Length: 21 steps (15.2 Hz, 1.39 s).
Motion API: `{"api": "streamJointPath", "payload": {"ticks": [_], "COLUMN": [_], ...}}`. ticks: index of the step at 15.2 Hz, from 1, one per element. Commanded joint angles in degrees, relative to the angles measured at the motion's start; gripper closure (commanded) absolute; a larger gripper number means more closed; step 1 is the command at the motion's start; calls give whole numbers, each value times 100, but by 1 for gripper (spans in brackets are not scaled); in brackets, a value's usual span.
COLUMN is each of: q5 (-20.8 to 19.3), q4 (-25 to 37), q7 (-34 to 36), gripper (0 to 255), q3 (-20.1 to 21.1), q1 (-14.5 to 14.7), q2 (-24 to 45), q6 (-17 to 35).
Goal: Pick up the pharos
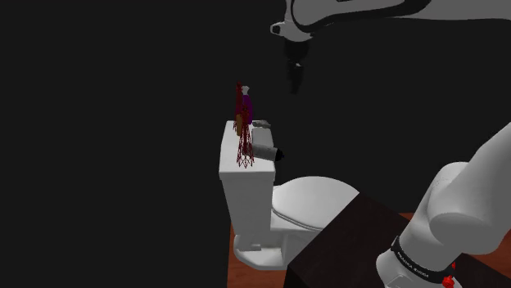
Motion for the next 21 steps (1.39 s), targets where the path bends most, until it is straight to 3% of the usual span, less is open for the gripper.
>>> {"api": "streamJointPath", "payload": {"ticks": [1,13,21], "q5": [-45,-499,-532], "q4": [372,2667,2039], "q7": [-473,-2820,-2672], "gripper": [0,0,0], "q3": [17,458,452], "q1": [79,516,496], "q2": [450,2866,2829], "q6": [19,-214,360]}}
